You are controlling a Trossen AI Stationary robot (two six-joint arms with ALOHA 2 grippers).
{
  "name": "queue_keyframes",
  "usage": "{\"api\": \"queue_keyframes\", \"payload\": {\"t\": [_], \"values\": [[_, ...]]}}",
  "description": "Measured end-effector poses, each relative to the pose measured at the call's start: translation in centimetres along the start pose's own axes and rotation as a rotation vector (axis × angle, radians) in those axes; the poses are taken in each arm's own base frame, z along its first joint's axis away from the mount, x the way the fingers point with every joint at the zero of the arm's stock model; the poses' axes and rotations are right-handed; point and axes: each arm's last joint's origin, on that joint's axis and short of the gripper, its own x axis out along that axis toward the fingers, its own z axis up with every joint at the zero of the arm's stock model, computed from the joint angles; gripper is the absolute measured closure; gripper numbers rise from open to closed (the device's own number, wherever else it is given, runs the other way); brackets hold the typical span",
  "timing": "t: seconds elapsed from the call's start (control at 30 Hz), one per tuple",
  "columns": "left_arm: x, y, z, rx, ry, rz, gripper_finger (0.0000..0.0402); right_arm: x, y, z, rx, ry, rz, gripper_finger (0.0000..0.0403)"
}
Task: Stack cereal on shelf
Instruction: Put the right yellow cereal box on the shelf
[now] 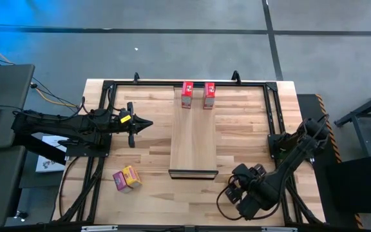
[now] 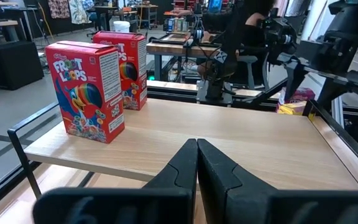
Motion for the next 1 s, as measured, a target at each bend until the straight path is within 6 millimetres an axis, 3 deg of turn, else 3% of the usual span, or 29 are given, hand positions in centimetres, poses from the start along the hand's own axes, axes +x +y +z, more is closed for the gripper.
{"api": "queue_keyframes", "payload": {"t": [0.43, 0.7, 1.0], "values": [[0.0, 0.0, 0.0, 0.0, 0.0, 0.0, 0.0398, 3.7, -0.3, -1.7, 0.028, 0.062, -0.015, 0.0123], [0.0, 0.0, 0.0, 0.0, 0.0, 0.0, 0.0398, 4.1, -0.4, -1.9, 0.025, 0.071, -0.022, 0.0129], [0.0, 0.0, 0.0, 0.0, 0.0, 0.0, 0.0398, 3.9, -0.5, -1.8, -0.005, 0.087, -0.017, 0.0236]]}}
